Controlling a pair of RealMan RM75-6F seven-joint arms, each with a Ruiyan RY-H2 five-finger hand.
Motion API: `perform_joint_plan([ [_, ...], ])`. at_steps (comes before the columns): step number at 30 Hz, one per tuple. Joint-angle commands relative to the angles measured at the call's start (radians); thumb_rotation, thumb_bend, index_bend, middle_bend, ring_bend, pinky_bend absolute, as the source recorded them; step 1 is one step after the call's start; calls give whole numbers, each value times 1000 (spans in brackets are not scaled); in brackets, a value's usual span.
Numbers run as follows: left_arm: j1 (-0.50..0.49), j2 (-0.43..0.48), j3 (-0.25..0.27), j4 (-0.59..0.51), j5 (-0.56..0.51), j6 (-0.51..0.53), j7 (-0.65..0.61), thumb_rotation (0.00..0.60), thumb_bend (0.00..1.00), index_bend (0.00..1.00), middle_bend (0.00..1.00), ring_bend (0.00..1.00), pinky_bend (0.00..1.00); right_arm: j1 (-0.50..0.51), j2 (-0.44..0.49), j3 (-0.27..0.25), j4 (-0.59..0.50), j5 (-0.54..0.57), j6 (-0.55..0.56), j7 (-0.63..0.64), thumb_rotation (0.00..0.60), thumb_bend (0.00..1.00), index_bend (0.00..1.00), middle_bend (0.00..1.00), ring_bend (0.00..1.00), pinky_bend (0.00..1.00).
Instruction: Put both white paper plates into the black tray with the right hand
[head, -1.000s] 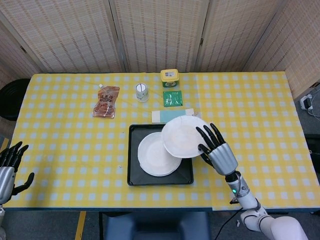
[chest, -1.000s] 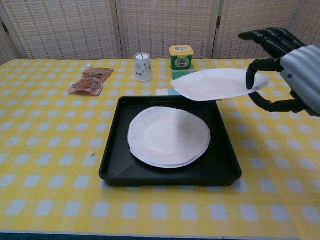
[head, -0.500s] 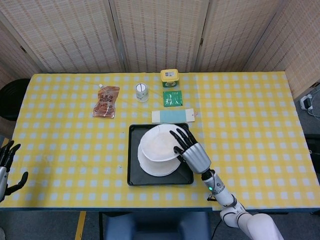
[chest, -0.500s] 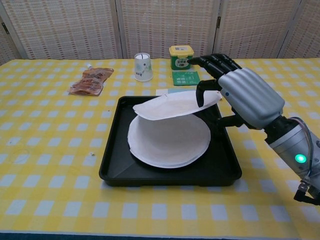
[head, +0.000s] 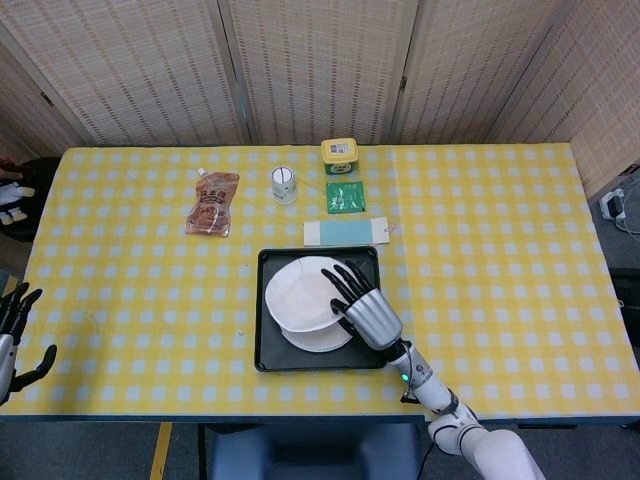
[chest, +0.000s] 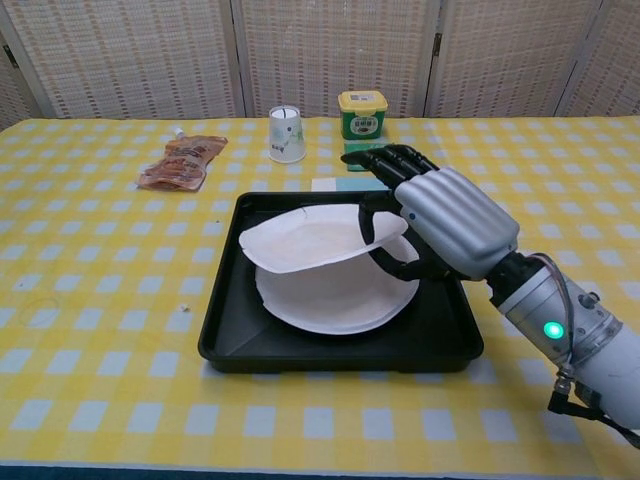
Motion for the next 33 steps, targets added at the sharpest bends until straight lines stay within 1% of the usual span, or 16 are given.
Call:
perform_joint_plan([
  [1, -2, 6, 10, -10, 10, -12, -5, 600, 443, 0, 0, 0, 0, 2, 38, -20, -74, 2, -76, -15, 600, 473, 406, 11, 6, 0],
  [3, -3, 9, 15, -14, 20, -13, -8, 600, 443, 0, 0, 0, 0, 5, 76, -27, -143, 4, -117, -51, 600, 474, 307, 0, 0, 0],
  [5, -1, 2, 11, -11, 23, -1, -1, 600, 444, 0, 0, 0, 0, 8, 131, -27, -254, 6, -138, -92, 600, 474, 236, 0, 0, 0],
  [8, 5, -18, -4, -2, 4, 22, 33, 600, 444, 0, 0, 0, 0, 8, 219, -26, -417, 14, -171, -183, 600, 471, 153, 0, 0, 0],
  [10, 6, -21, -8, -6, -9, 19, 35, 600, 444, 0, 0, 0, 0, 6, 272, -25, -517, 25, -200, -246, 600, 439, 92, 0, 0, 0],
  [12, 5, -21, -10, -9, -14, 16, 34, 600, 443, 0, 0, 0, 0, 5, 304, -24, -578, 34, -220, -280, 600, 406, 58, 0, 0, 0],
  [16, 15, -14, -22, -21, -42, 26, 28, 600, 444, 0, 0, 0, 0, -7, 420, -34, -787, 70, -295, -401, 600, 348, 6, 0, 0, 0],
  [20, 29, -5, -38, -31, -69, 49, 17, 600, 443, 0, 0, 0, 0, -26, 493, -40, -913, 87, -310, -490, 600, 333, 0, 0, 0, 0],
  [24, 36, 3, -36, -37, -66, 52, 7, 600, 443, 0, 0, 0, 0, -60, 562, -51, -1007, 85, -278, -525, 600, 333, 0, 0, 0, 0],
  [27, 36, 0, -35, -42, -71, 51, 33, 600, 443, 0, 0, 0, 0, -104, 626, -63, -1065, 73, -215, -529, 600, 333, 0, 0, 0, 0],
  [30, 31, -4, -28, -37, -57, 42, 54, 600, 443, 0, 0, 0, 0, -160, 713, -87, -1114, 56, -141, -520, 600, 329, 0, 0, 0, 0],
  [33, 19, -8, -13, -24, -24, 22, 59, 600, 443, 0, 0, 0, 0, -237, 812, -119, -1161, 72, -72, -543, 600, 325, 0, 0, 0, 0],
])
